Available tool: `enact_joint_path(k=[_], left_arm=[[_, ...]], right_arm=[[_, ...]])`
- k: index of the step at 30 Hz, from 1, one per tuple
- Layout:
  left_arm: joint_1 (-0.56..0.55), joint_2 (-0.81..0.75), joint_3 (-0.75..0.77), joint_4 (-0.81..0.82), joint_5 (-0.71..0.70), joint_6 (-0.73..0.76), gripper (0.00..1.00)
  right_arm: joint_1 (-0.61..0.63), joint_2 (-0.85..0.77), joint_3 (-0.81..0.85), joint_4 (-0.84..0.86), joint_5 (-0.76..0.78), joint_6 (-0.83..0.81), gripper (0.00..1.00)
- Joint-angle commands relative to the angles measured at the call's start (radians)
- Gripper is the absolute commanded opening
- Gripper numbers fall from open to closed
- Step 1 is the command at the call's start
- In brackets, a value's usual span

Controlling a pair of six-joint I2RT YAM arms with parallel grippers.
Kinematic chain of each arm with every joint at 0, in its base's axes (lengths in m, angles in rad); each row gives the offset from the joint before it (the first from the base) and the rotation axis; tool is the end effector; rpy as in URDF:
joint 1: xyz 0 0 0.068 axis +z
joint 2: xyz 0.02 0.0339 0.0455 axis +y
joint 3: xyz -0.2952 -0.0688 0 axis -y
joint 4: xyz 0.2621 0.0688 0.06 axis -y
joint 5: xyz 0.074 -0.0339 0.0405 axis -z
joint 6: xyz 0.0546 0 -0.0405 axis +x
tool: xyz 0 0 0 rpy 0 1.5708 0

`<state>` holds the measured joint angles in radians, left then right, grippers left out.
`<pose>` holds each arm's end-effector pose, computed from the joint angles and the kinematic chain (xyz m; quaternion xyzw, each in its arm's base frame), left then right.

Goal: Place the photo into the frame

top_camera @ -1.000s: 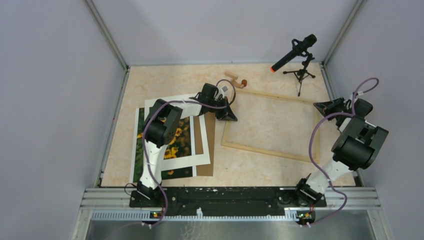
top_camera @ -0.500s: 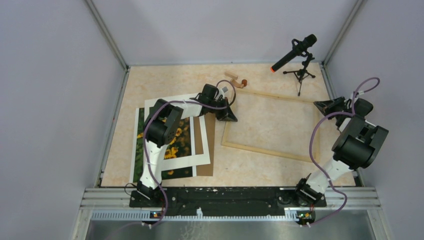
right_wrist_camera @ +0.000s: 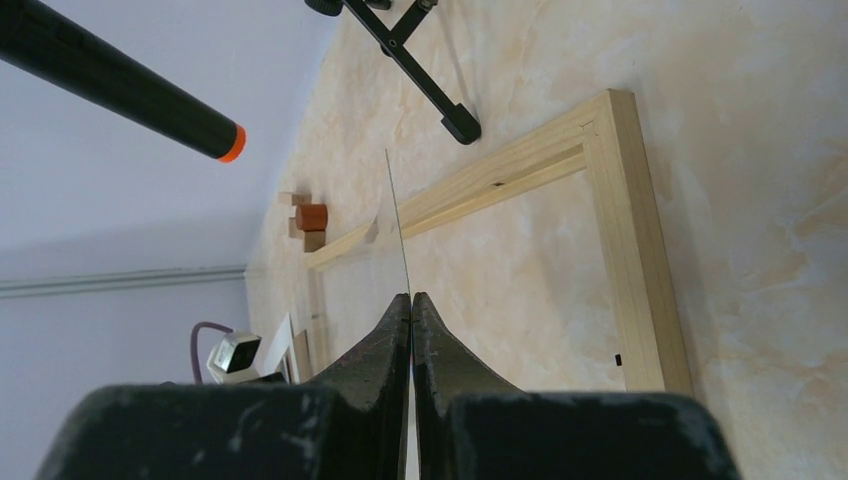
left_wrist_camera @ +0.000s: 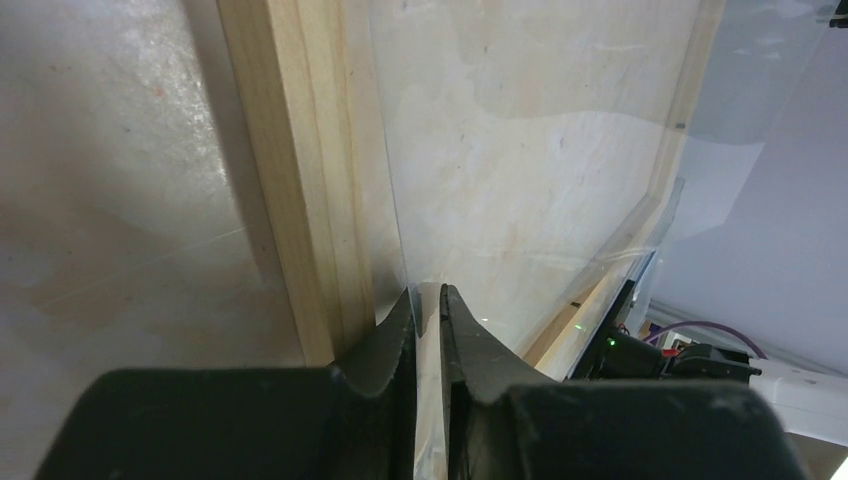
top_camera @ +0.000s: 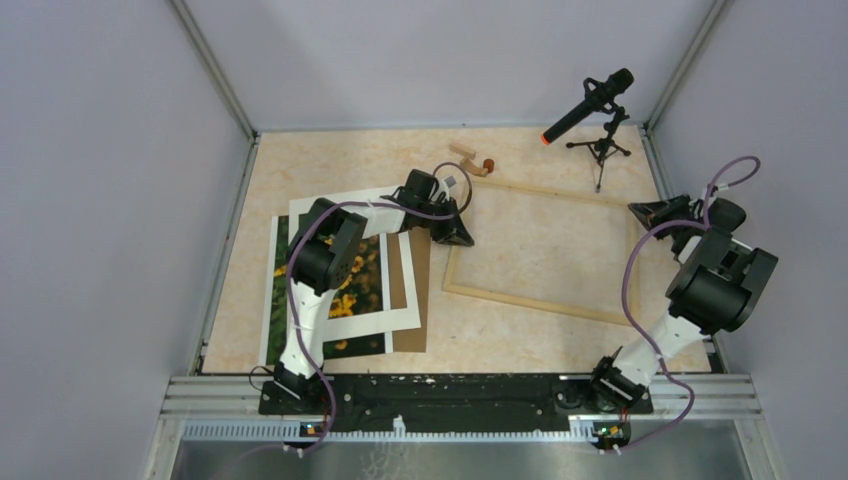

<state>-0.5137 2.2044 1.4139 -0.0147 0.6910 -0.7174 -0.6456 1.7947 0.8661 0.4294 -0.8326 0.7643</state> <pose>0.4203 -0.2771 0.1236 0.0371 0.8811 -0.4594 0.1055 0.3341 -0.2011 0.1744 0.3524 0.7328 0.3748 0.4455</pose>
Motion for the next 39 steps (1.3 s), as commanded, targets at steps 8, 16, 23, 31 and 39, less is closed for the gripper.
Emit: enact_joint_path(k=[8, 16, 23, 31, 39], left_arm=[[0.0, 0.005, 0.056, -0.078, -0.039, 0.049, 0.18], [0.0, 0.015, 0.064, -0.077, -0.027, 0.046, 0.2], [0.0, 0.024, 0.076, -0.08, -0.025, 0.049, 0.22], [0.0, 0.035, 0.095, -0.091, -0.024, 0.054, 0.24], [0.0, 0.04, 0.097, -0.098, -0.026, 0.059, 0.25]], right_arm=[[-0.017, 0.018, 0.034, 0.088, -0.004, 0.003, 0.0], [-0.017, 0.022, 0.038, 0.087, -0.003, 0.004, 0.0], [-0.026, 0.015, 0.032, 0.077, 0.003, -0.004, 0.0], [-0.031, 0.018, 0.02, 0.084, 0.008, -0.006, 0.0], [-0.031, 0.026, 0.019, 0.087, 0.008, -0.008, 0.0]])
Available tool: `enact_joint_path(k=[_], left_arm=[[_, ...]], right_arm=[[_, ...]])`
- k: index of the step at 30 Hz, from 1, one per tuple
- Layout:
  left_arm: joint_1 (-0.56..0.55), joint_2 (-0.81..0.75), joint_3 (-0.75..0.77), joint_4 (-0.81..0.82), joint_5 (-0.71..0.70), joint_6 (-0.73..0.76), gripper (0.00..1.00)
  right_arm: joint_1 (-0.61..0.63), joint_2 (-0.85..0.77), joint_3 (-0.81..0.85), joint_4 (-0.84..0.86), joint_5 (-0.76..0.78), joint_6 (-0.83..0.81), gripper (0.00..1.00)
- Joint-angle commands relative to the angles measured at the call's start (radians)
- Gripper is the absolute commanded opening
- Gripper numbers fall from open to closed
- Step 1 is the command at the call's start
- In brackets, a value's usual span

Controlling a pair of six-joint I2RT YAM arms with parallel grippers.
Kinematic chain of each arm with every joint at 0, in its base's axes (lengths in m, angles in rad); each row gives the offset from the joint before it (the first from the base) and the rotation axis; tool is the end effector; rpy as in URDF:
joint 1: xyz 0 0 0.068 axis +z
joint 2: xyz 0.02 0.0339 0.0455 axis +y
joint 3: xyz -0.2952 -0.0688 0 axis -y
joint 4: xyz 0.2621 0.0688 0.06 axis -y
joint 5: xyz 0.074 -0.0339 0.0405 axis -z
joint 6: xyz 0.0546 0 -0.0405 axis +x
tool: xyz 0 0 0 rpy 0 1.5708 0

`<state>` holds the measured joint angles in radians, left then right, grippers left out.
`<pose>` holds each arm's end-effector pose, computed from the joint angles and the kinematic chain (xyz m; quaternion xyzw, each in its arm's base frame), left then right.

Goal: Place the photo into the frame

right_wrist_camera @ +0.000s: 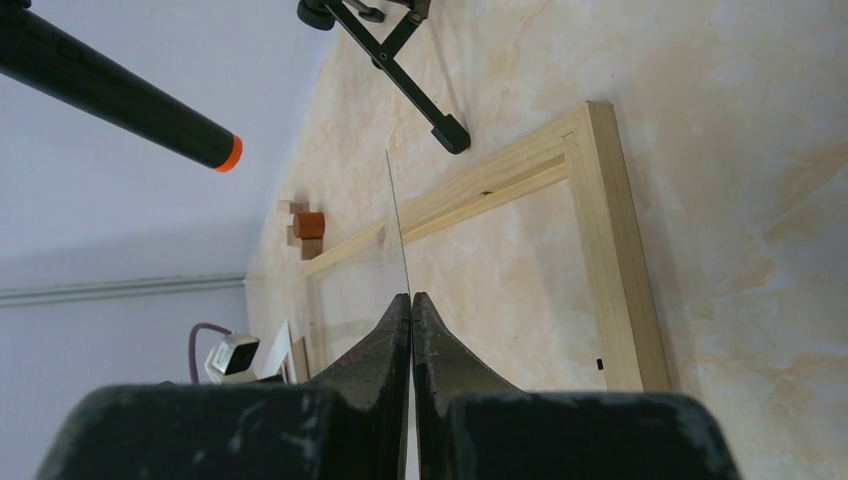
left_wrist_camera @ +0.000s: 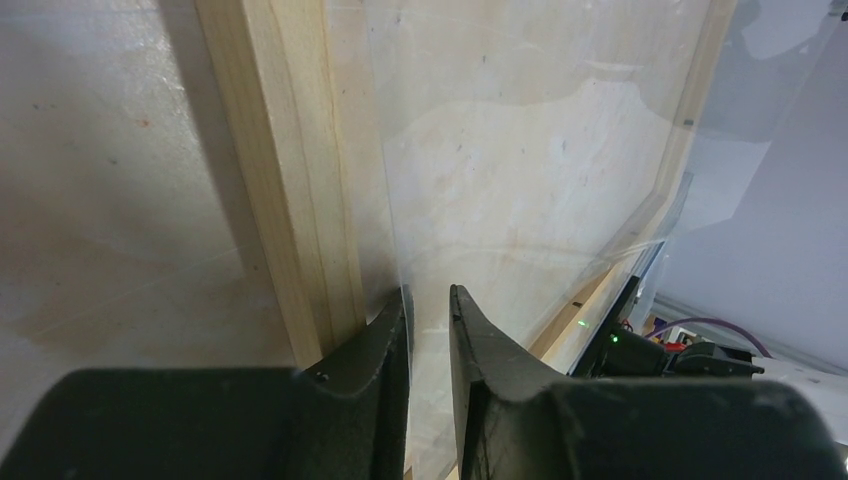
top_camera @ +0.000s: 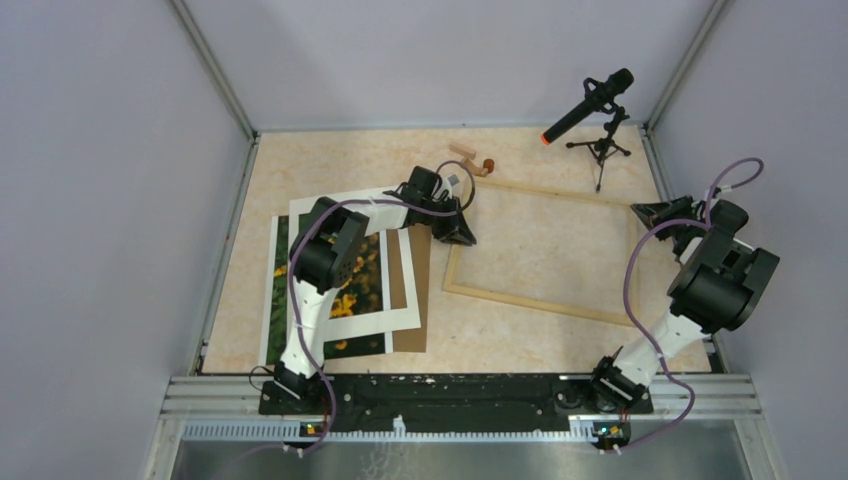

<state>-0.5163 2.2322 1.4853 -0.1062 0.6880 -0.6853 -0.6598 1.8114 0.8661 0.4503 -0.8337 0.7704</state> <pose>0.4271 -0.2823 0.1249 0.0436 0.8883 -0.4474 0.0942 0.3328 -0.2070 0.1703 0.3583 0.7289 0.3731 0.4485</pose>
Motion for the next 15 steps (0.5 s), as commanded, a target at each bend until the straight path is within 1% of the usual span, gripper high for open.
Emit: enact_joint_path(k=[1, 7, 11, 15], left_arm=[[0.002, 0.012, 0.026, -0.007, -0.025, 0.029, 0.26], [0.007, 0.014, 0.026, -0.013, -0.031, 0.031, 0.25], [0.011, 0.007, 0.02, -0.015, -0.04, 0.031, 0.24], [0.016, 0.001, 0.017, -0.018, -0.044, 0.031, 0.2]], right_arm=[[-0.017, 0.011, 0.018, 0.068, 0.009, -0.014, 0.0], [-0.017, 0.02, 0.014, 0.089, 0.001, -0.004, 0.0], [-0.015, 0.029, 0.008, 0.103, -0.002, 0.003, 0.0], [-0.013, 0.033, 0.0, 0.119, -0.007, 0.012, 0.0]])
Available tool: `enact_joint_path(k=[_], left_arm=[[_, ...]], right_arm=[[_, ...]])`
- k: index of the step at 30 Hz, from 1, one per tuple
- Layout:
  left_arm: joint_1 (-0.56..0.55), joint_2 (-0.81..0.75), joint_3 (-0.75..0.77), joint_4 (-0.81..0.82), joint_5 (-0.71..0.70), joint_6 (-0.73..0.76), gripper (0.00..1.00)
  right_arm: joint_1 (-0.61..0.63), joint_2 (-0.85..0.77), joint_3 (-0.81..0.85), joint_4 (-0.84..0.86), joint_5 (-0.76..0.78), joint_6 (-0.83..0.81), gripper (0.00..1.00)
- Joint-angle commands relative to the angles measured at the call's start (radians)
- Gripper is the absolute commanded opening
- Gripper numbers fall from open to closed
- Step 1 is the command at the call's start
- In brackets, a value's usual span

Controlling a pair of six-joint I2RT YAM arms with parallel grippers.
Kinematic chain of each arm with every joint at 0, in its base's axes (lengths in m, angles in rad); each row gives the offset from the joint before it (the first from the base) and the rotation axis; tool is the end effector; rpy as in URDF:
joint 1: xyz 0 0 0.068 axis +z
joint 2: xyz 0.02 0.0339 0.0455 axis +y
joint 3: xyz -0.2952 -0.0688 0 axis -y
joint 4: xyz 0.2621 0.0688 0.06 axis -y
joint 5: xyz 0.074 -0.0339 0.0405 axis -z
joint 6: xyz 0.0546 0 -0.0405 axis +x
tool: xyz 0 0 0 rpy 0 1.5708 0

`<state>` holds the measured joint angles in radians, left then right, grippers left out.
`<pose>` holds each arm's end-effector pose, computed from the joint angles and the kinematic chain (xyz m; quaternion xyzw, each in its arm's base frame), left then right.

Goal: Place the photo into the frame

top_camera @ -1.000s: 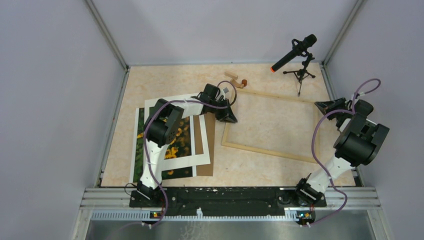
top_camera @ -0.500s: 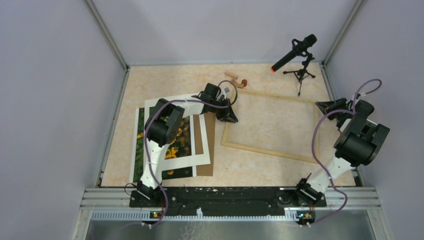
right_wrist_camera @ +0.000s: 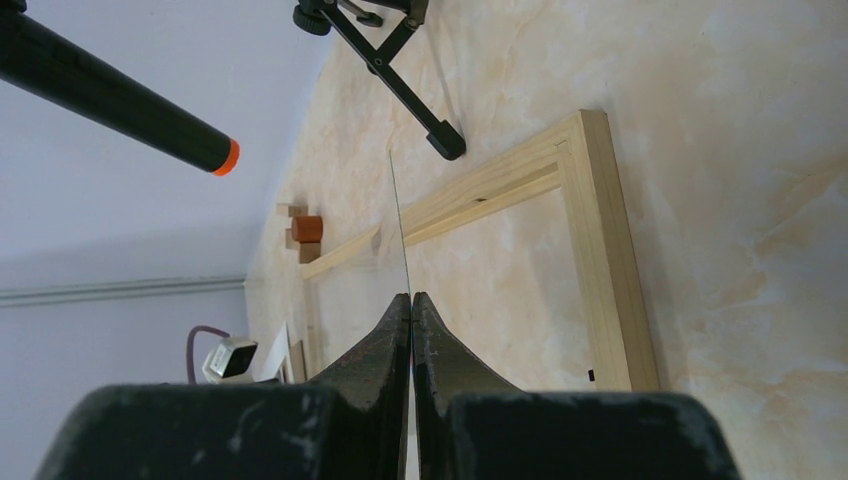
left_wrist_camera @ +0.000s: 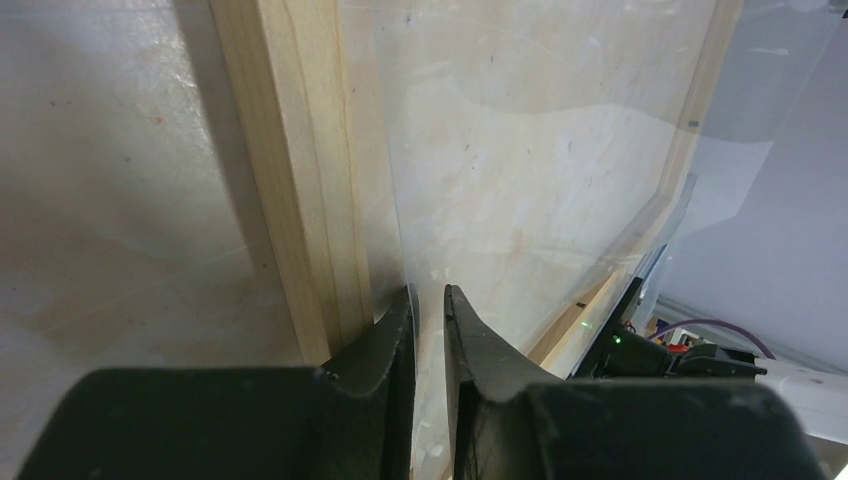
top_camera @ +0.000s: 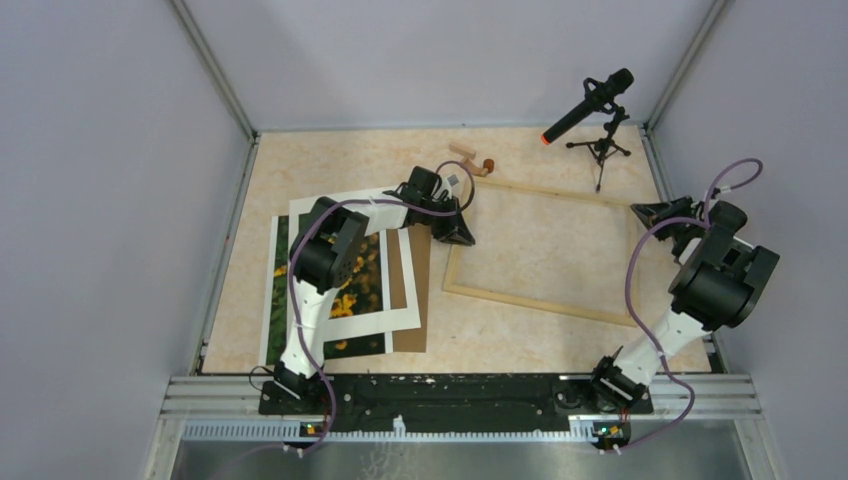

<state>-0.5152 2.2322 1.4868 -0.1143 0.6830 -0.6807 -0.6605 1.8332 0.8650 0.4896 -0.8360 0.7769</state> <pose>0.4273 -0.2815 0.1246 0.0432 0.8899 -0.4441 0.0943 0.3350 -0.2090 0.1657 0.3555 0.7266 0.3739 0.4537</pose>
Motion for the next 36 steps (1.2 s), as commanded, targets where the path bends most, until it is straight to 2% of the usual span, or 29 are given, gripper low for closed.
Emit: enact_joint_path(k=[1, 15, 23, 29, 36], left_arm=[[0.015, -0.002, 0.013, -0.008, -0.04, 0.026, 0.19], [0.032, -0.023, -0.007, -0.005, -0.054, 0.027, 0.11], [0.037, -0.026, -0.015, -0.002, -0.056, 0.023, 0.11], [0.037, -0.022, -0.012, -0.002, -0.056, 0.02, 0.14], [0.037, -0.043, -0.013, -0.027, -0.064, 0.02, 0.27]], right_arm=[[-0.011, 0.012, 0.0, 0.081, -0.005, 0.005, 0.0], [0.002, 0.009, -0.011, 0.092, -0.013, 0.009, 0.0], [0.005, 0.006, -0.016, 0.101, -0.015, 0.013, 0.0], [0.01, 0.011, -0.019, 0.107, -0.015, 0.016, 0.0], [0.013, 0.009, -0.026, 0.115, -0.007, 0.016, 0.0]])
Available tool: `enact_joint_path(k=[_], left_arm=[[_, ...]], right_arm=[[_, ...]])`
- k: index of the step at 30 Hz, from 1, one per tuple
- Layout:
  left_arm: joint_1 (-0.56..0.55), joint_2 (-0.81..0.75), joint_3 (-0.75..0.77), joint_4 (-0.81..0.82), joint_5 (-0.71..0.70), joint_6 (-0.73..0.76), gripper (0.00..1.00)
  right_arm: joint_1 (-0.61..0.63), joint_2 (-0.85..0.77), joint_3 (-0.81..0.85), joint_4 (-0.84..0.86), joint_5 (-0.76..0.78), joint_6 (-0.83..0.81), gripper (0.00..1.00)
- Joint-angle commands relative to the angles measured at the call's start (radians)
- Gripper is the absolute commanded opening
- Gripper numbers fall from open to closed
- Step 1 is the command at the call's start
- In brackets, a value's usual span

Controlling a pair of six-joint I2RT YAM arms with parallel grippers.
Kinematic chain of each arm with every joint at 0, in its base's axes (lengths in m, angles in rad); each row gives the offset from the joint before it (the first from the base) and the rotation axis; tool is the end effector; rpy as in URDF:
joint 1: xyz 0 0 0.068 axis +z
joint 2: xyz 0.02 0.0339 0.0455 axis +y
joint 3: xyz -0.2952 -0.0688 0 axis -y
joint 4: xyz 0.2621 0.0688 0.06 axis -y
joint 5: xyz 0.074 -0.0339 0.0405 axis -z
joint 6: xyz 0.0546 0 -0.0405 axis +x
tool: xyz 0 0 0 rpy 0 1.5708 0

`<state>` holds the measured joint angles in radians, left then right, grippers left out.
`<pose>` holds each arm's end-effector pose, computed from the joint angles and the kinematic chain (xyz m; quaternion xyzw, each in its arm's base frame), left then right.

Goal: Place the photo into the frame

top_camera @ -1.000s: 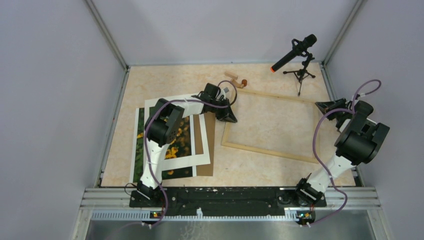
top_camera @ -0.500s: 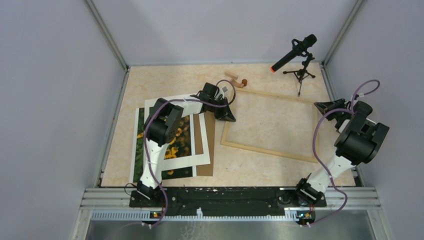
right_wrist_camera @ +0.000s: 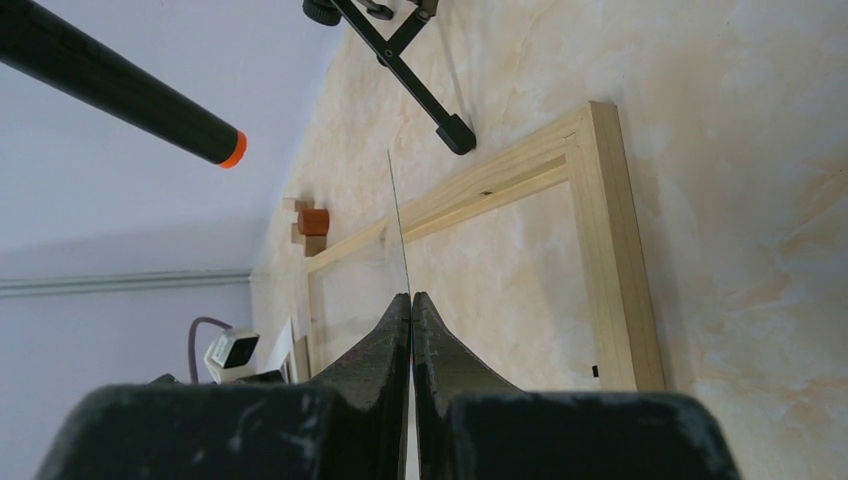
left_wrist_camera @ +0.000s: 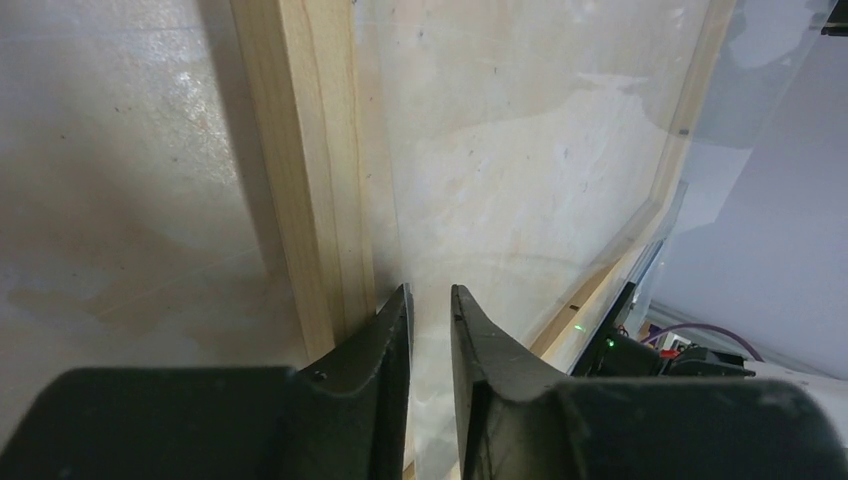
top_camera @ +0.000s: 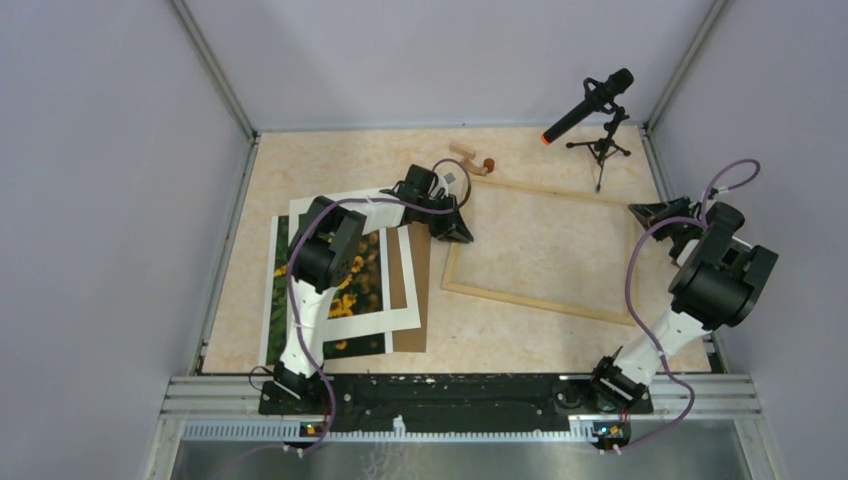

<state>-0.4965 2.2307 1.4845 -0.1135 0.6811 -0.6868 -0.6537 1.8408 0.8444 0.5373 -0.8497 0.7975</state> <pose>0.4322 -0.2732 0.1246 0.0318 0.8907 -0.4429 0.0977 0.3347 -0.2047 0.1618 0.3509 0.7233 0.3838 0.4544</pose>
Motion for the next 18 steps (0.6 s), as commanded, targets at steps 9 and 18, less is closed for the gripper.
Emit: enact_joint_path(k=[9, 18], left_arm=[[0.038, -0.117, -0.031, -0.12, -0.131, 0.067, 0.49], [0.052, -0.172, -0.05, -0.083, -0.036, 0.056, 0.59]], right_arm=[[0.019, -0.002, -0.017, 0.071, 0.025, -0.009, 0.0], [0.042, 0.017, -0.024, 0.083, 0.034, -0.011, 0.0]])
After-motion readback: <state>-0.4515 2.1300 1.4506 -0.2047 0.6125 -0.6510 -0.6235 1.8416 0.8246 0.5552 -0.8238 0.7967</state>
